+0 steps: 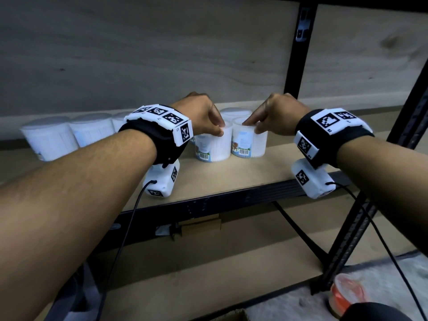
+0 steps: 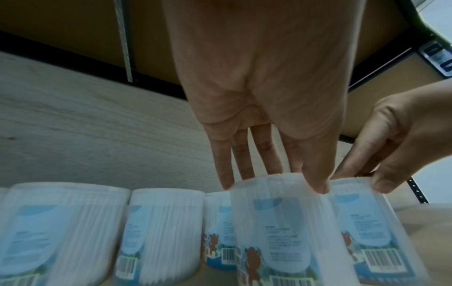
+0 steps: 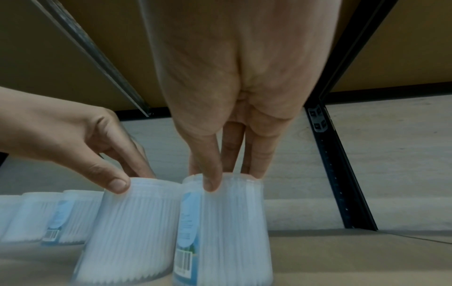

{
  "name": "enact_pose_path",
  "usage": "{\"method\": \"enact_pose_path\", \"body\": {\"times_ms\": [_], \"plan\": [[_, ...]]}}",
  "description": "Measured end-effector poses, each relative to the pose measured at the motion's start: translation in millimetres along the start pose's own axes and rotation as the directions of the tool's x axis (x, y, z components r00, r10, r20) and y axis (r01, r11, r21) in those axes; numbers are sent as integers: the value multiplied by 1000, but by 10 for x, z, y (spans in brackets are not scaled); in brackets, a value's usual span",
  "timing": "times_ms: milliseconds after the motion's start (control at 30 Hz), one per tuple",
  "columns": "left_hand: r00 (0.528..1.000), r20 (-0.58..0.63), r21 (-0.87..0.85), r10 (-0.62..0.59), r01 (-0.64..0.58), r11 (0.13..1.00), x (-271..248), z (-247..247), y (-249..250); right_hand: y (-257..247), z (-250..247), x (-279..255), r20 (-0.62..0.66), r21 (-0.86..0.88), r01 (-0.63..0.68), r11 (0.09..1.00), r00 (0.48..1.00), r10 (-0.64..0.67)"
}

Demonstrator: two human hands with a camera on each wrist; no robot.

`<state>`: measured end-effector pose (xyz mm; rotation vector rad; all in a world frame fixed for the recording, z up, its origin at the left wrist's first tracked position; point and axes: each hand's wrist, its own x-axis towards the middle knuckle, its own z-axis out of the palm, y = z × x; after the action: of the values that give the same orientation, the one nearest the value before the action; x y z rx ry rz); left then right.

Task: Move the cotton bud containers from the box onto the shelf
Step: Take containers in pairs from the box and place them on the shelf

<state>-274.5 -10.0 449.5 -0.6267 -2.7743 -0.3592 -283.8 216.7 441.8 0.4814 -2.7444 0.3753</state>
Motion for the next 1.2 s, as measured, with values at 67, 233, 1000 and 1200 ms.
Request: {"method": "enact_pose_path", "body": {"times_ms": [67,233,1000,1200], "plan": [[1000,2,-3,2,-2,1000,4,1,-7,19,1,2,-1,0,13,1000,1000,-13],[1000,-4,-13,6,-6,1000,-13,11,-9,25,-10,-12,6,14,21,1000,1000,-21],[996,-45,-45,79,-81,996,-964,-153,345,-477,-308,-883,82,40,9,999,997,-12],[995,-54,-131,87,-94,987,-1545,128,367,-678,60,-1364,119,248,-17,969,993,-13]]}}
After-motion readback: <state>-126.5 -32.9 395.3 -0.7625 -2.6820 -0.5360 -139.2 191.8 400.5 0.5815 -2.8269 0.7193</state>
